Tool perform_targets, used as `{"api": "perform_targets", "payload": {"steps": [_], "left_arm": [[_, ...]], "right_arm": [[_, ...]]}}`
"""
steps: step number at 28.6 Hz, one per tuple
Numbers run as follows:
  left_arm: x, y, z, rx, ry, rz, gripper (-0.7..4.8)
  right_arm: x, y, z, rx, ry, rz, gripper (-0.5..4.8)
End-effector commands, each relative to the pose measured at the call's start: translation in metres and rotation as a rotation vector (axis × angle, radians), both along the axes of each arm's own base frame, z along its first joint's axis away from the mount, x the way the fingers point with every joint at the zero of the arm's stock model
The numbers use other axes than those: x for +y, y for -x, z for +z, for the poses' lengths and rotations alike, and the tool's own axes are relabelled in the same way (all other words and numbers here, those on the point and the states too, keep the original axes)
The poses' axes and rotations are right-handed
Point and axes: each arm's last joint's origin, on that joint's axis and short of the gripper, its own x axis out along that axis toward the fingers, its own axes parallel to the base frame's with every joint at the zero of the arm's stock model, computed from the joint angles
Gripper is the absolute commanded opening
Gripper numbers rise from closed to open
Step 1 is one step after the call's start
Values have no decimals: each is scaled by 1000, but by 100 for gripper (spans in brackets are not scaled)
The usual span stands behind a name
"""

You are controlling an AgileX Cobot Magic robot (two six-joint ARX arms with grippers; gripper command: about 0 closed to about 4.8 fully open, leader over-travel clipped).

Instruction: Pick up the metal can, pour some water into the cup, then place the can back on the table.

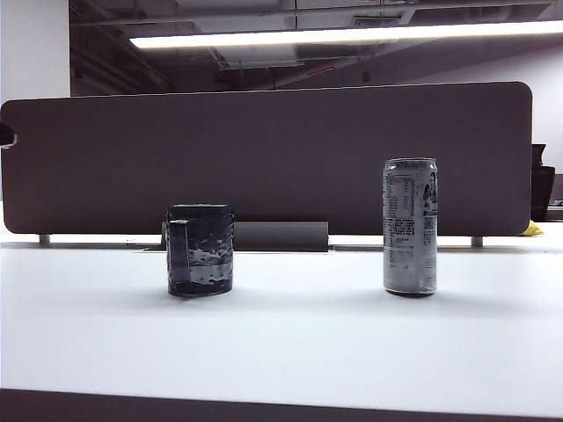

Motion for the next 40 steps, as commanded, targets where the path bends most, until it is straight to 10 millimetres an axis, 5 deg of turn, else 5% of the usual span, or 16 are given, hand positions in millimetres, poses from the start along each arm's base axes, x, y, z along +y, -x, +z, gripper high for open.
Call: {"api": "perform_targets", "payload": {"steps": [1,4,5,8,11,26,40], "left_arm": [[-1,0,1,-11,1,-7,-5],[-1,0,1,-11,2,-7,-5],[-1,0,1,-11,1,-6,-5],[-1,0,1,-11,1,-7,-5],[-1,0,1,-11,2,-6,-5],[-1,0,1,-11,2,-6,-5],[-1,0,1,-11,2,-7,-5]], "right_arm": [[5,1,1,-16,0,54,-7],[11,2,1,-34,18,110,5],[13,2,2,-47,33,112,54],[18,2,4,-91,65,14,370],[21,3,7,-145,121,-107,479],[40,-26,9,-195,211,-172,479],[82,-127,2,-131,213,-107,479]]}}
